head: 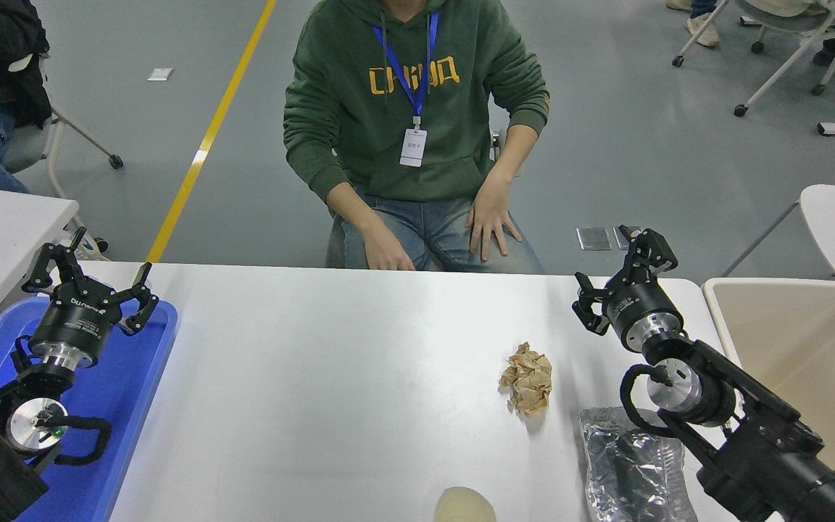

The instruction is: Clean the table surface

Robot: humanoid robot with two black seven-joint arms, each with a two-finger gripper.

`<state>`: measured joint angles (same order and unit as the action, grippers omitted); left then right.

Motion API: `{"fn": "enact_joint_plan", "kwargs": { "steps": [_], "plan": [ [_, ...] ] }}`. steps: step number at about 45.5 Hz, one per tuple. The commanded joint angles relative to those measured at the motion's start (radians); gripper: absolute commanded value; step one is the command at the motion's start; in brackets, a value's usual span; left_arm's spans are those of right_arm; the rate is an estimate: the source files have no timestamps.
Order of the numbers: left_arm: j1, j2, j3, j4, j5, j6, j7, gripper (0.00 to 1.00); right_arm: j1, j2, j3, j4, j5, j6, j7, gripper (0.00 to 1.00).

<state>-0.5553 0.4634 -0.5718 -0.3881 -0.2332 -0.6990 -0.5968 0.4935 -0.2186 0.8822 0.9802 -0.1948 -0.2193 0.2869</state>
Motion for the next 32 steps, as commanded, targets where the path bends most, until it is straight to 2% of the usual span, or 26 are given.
{"fn": "enact_joint_plan", "kwargs": {
  "steps": [1,32],
  "plan": [
    [0.000,-0.002,0.000,0.000,0.000,-0.001,0.000,1.00,-0.003,-0.001,0.003,0.000,0.000,0.000,0.000,1.00],
    [0.000,0.001,0.003,0.000,0.000,-0.001,-0.001,1.00,0.013,-0.007,0.000,-0.011,0.006,0.001,-0.002,1.00]
  ]
}}
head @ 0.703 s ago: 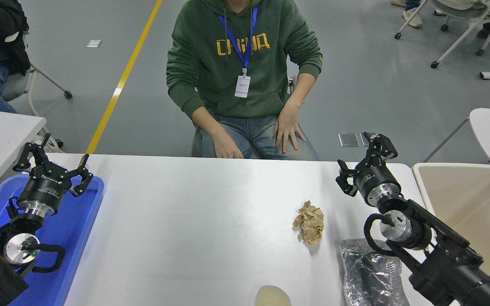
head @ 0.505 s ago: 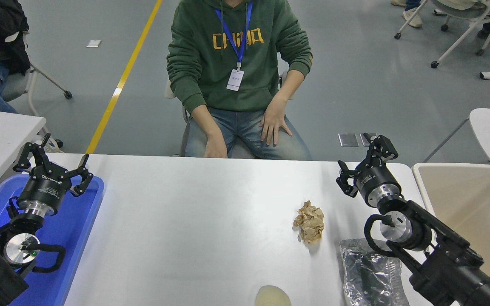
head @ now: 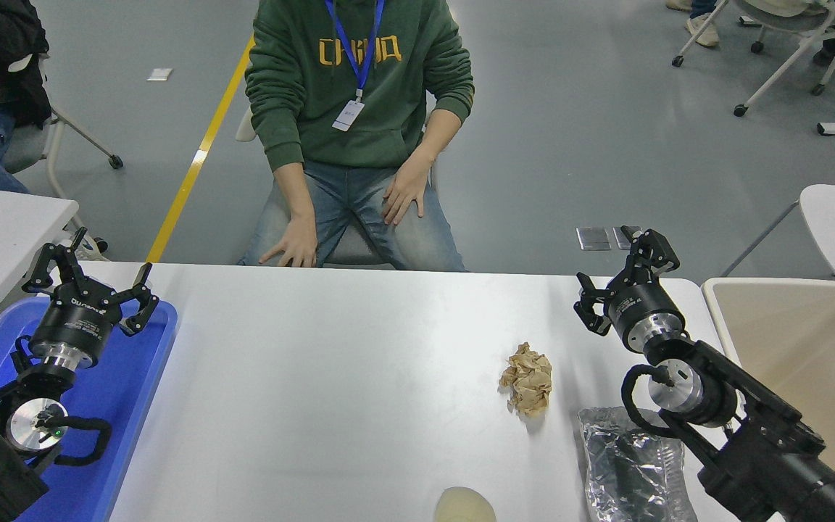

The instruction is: Clean the table surface

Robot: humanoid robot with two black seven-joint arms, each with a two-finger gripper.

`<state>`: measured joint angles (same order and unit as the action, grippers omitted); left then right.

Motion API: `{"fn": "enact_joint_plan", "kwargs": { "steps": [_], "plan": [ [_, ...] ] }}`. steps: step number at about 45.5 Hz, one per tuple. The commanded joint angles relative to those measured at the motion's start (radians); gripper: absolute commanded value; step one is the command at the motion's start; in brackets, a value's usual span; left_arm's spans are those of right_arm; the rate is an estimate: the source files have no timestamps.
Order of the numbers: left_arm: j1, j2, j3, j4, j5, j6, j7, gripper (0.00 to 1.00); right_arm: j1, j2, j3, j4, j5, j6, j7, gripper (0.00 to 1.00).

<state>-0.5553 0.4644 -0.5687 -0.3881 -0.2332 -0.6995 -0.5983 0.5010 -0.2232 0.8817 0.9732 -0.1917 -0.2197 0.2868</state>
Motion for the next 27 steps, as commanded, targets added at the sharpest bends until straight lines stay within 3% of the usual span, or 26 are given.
{"fn": "enact_joint_plan", "kwargs": {
  "steps": [1,16,27],
  "plan": [
    [0.000,0.000,0.000,0.000,0.000,0.000,0.000,1.00,0.005,-0.002,0.000,-0.004,0.003,0.000,-0.001,1.00],
    [0.002,0.000,0.000,0.000,0.000,0.000,0.000,1.00,0.033,-0.007,-0.012,-0.004,0.015,-0.067,-0.003,1.00],
    [0.000,0.000,0.000,0.000,0.000,0.000,0.000,1.00,0.079,-0.155,-0.122,0.005,0.015,-0.038,-0.008,1.00]
  ]
}}
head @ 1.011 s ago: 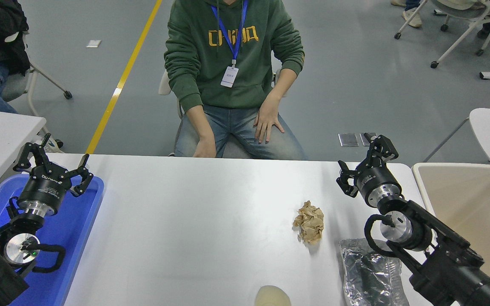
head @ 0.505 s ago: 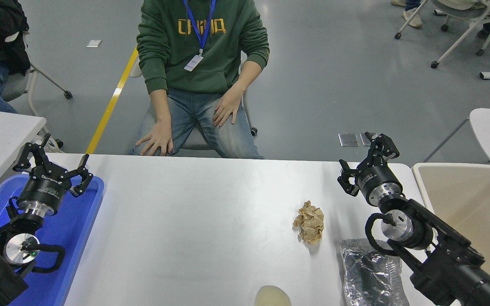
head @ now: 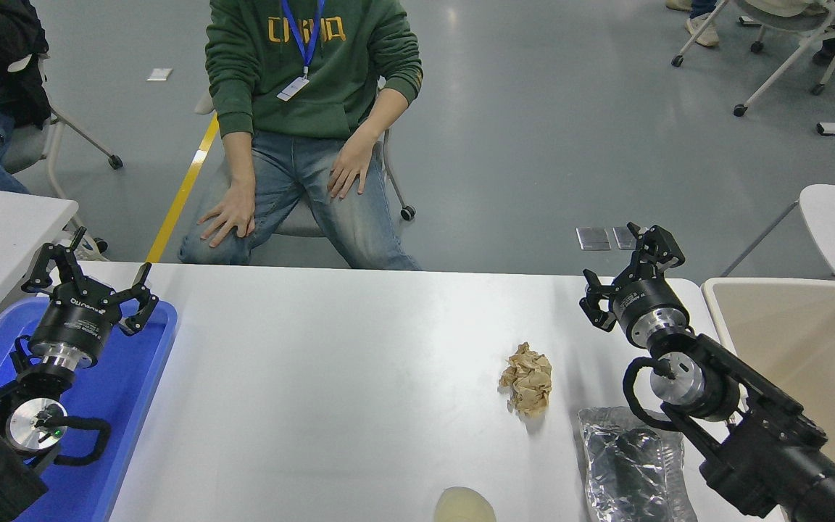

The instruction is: Clean the table surface

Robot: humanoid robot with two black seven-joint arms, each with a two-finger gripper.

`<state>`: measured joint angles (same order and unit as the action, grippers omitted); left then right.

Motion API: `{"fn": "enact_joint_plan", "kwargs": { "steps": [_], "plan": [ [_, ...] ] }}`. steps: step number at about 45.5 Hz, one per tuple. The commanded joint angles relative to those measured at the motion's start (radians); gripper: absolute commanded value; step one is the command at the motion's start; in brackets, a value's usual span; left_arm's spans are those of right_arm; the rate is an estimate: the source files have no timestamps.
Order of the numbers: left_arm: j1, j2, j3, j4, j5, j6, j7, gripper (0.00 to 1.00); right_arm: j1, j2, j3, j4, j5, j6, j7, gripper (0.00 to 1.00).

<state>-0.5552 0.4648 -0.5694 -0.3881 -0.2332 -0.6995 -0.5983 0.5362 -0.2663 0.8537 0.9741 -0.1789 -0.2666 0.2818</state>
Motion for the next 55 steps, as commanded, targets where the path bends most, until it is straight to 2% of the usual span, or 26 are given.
{"fn": "enact_joint_plan", "kwargs": {
  "steps": [1,10,16,28,40,44,51,55],
  "plan": [
    [0.000,0.000,-0.001,0.000,0.000,0.000,0.000,1.00,0.045,-0.134,-0.108,0.006,0.002,0.018,-0.003,1.00],
    [0.000,0.000,-0.001,0.000,0.000,0.000,0.000,1.00,0.047,-0.301,-0.157,0.012,-0.011,0.233,-0.003,1.00],
    [0.000,0.000,-0.001,0.000,0.000,0.000,0.000,1.00,0.048,-0.425,-0.255,0.126,-0.063,0.326,-0.001,1.00],
    [0.000,-0.002,-0.001,0.000,0.000,0.000,0.002,1.00,0.048,-0.649,-0.404,0.491,-0.487,0.336,-0.004,1.00],
    [0.000,0.000,-0.001,0.000,0.000,0.000,0.002,1.00,0.051,-0.838,-0.492,0.690,-0.531,0.337,-0.010,1.00],
    [0.000,0.000,-0.001,0.000,0.000,0.000,0.002,1.00,0.053,-0.901,-0.498,0.770,-0.536,0.355,-0.062,1.00],
    [0.000,0.000,-0.001,0.000,0.000,0.000,0.002,1.00,0.053,-0.952,-0.496,0.771,-0.539,0.409,-0.223,1.00],
    [0.000,0.000,-0.001,0.000,0.000,0.000,0.002,1.00,0.051,-0.972,-0.496,0.771,-0.537,0.423,-0.269,1.00]
  ]
}}
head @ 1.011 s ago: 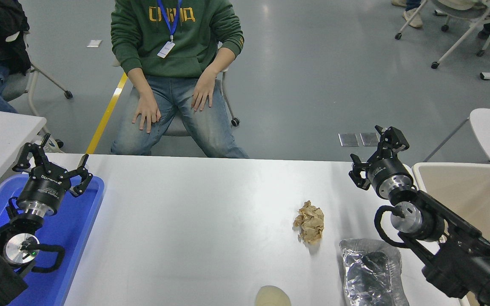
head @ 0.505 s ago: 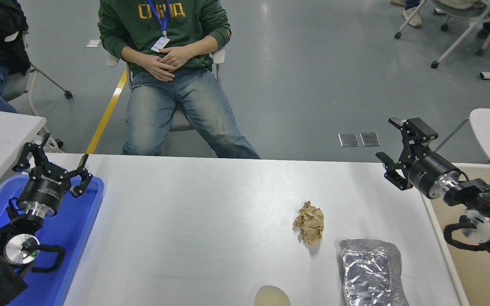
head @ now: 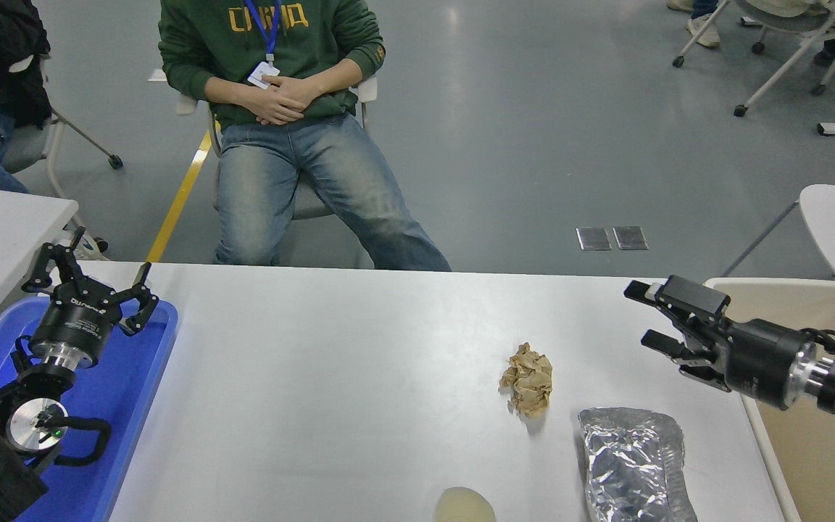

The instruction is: Clean the table surface

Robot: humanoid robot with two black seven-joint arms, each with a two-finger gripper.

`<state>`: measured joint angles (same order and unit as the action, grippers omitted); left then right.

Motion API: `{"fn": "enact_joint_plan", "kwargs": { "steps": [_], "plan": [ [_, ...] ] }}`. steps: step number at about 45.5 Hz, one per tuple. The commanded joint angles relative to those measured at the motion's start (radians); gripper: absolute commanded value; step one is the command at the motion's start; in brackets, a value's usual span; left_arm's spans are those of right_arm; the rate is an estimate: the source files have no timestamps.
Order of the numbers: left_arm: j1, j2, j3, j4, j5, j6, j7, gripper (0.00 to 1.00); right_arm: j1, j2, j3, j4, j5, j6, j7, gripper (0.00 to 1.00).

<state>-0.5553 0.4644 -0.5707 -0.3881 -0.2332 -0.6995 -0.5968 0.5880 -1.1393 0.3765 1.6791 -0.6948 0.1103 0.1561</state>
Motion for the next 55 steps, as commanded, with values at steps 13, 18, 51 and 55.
{"fn": "enact_joint_plan", "kwargs": {
  "steps": [13,18,51,55],
  "plan": [
    [0.000,0.000,0.000,0.000,0.000,0.000,0.000,1.00,0.000,-0.106,-0.025,0.066,-0.212,0.264,-0.125,1.00],
    [0.000,-0.001,0.000,0.000,0.000,0.000,0.000,1.00,0.000,-0.062,-0.025,0.066,-0.276,0.373,-0.107,1.00],
    [0.000,-0.001,0.000,0.000,0.000,0.000,0.000,1.00,-0.079,0.228,-0.159,0.041,-0.557,0.275,-0.122,1.00],
    [0.000,-0.001,0.000,0.000,0.000,0.000,0.000,1.00,-0.089,0.240,-0.159,0.042,-0.555,0.275,-0.136,1.00]
  ]
}}
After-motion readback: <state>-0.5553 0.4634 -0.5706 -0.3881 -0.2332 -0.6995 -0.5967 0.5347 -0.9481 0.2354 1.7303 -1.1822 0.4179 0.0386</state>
